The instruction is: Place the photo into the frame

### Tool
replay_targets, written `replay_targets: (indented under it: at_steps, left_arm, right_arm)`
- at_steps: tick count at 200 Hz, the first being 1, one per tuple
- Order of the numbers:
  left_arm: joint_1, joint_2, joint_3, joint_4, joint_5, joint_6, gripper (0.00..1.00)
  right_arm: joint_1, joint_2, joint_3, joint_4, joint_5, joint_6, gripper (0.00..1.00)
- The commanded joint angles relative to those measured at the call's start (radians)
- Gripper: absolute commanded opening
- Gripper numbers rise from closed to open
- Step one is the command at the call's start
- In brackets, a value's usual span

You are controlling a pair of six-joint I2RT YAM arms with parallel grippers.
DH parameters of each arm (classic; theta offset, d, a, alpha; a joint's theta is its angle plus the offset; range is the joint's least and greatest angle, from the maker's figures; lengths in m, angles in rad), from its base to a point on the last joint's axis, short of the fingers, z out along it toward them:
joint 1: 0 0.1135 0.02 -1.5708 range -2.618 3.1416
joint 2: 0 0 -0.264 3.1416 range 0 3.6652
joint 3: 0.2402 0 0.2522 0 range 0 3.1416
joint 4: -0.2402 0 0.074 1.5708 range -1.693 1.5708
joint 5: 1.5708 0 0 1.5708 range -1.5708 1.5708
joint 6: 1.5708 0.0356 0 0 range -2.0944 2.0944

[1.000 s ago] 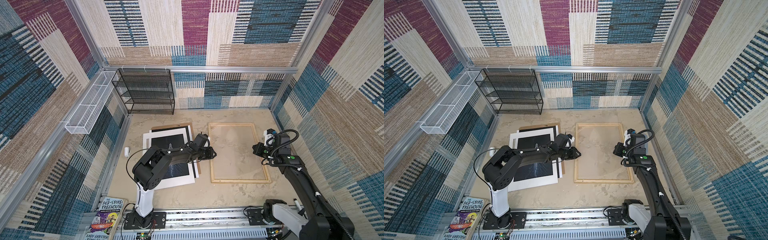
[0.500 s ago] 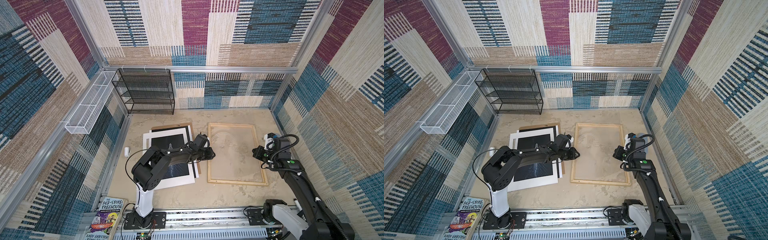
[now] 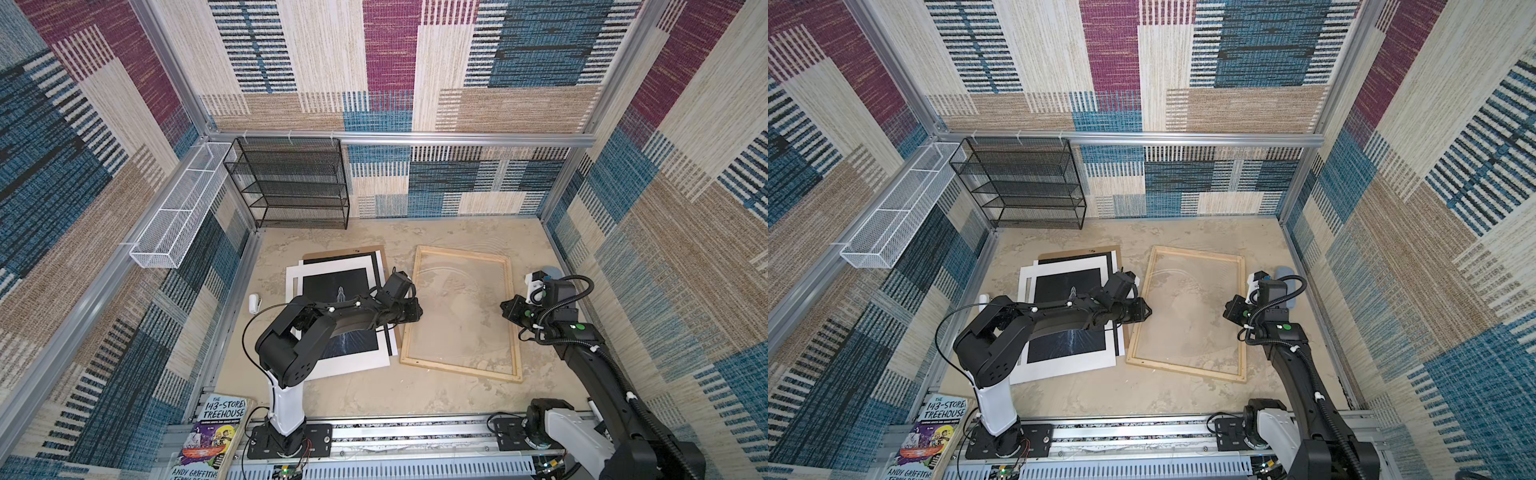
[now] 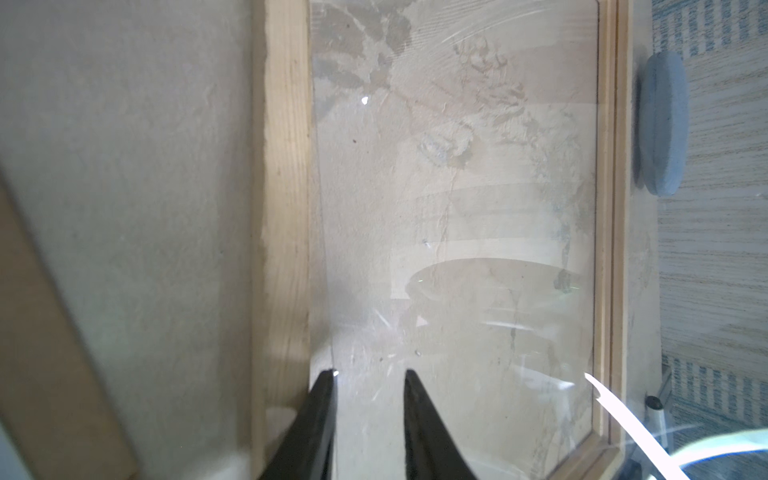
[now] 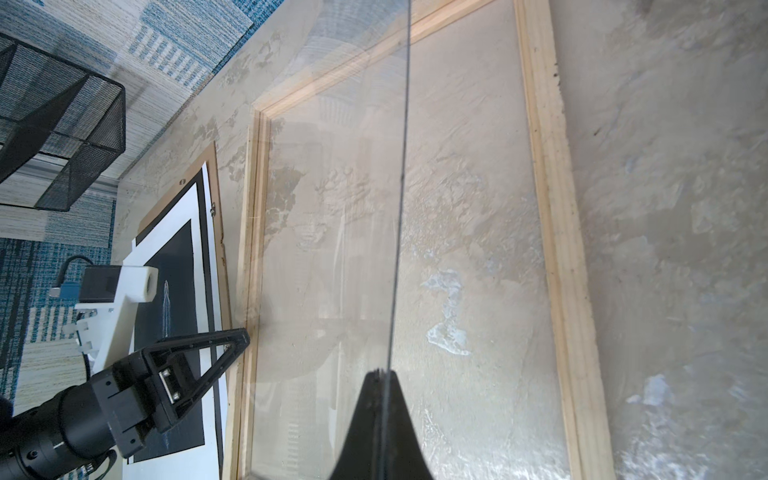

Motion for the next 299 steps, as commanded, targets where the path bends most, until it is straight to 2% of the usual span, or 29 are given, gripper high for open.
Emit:
replay_targets:
  at_steps: [1, 90, 164, 299]
  left_arm:
    - [-0.005, -0.012, 0.013, 0.035, 0.027, 0.016, 0.32]
    - [-0.003, -0.03, 0.069, -0.048, -0.007, 0.067, 0.33]
    - [-0.003, -0.031, 0.056, -0.043, -0.001, 0.057, 0.33]
    - [-0.005, -0.041, 0.025, -0.019, 0.009, 0.044, 0.33]
  right_arm:
    - [0.005, -0.011, -0.005, 0.021, -0.04, 0.003, 0.03]
    - [0.005, -0.07, -0.072, 0.023, -0.047, 0.041, 0.03]
    - [0.004, -0.057, -0.097, 0.042, -0.084, 0.024, 0.02]
    - [0.004, -0.081, -0.11, 0.032, -0.085, 0.033, 0.02]
